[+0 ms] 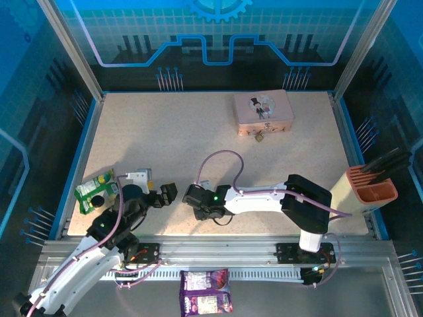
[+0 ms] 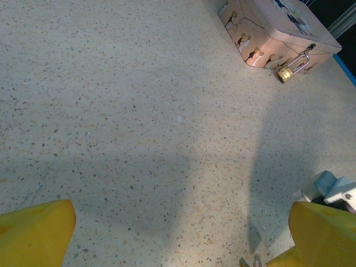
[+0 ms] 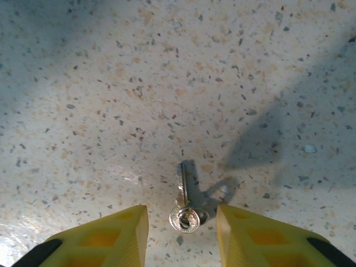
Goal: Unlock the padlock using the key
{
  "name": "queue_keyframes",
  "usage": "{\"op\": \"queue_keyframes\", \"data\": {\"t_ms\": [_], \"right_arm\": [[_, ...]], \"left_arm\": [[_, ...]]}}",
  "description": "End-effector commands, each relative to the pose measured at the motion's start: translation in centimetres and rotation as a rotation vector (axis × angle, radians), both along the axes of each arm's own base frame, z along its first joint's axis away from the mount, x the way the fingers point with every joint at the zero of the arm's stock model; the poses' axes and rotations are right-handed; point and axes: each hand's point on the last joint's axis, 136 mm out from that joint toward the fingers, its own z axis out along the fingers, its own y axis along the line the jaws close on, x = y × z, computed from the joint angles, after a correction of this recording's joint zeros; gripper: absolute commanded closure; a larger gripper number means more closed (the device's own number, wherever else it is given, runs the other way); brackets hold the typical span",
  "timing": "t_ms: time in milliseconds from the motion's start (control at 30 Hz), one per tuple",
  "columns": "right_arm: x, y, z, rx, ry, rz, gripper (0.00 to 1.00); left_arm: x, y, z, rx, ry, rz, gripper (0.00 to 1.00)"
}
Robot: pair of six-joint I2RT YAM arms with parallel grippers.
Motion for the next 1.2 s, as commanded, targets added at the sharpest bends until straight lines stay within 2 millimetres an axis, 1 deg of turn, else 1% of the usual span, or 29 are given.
{"op": "queue_keyframes", "data": {"t_ms": [0,400,600,667,800,933,967,1167], "right_arm": [[0.0,-1.3,-0.5,-0.086,0.014,-0.027,0.62],[0.0,-1.9,-1.8,-0.114,0.053,-0.066,0.70],[0.1,-1.9,-2.4,-0.103,0.073,-0.081,0.72],[0.2,-1.9,-2.6,-0.101,0.076,-0.081,0.75],[0.2,-1.9,-2.5,-0.094,0.072,-0.081,0.85],[0.2,-2.0,-2.1,-0.073,0.055,-0.080,0.98],[0.2,-2.0,-1.9,-0.060,0.044,-0.080,1.00],[0.6,-2.0,0.1,0.096,-0.041,-0.071,1.00]], "left_arm": [[0.0,-0.3,0.2,-0.006,-0.014,-0.016,0.01],[-0.2,-0.3,0.3,-0.010,-0.013,-0.020,0.01],[-0.2,-0.3,0.3,-0.011,-0.013,-0.021,0.01],[-0.2,-0.4,0.3,-0.012,-0.013,-0.023,0.01],[-0.2,-0.3,0.3,-0.011,-0.013,-0.022,0.01],[-0.1,-0.4,0.3,-0.013,-0.017,-0.021,0.01],[-0.1,-0.3,0.3,-0.012,-0.016,-0.020,0.01],[0.0,-0.4,0.3,-0.014,-0.020,-0.020,0.01]]}}
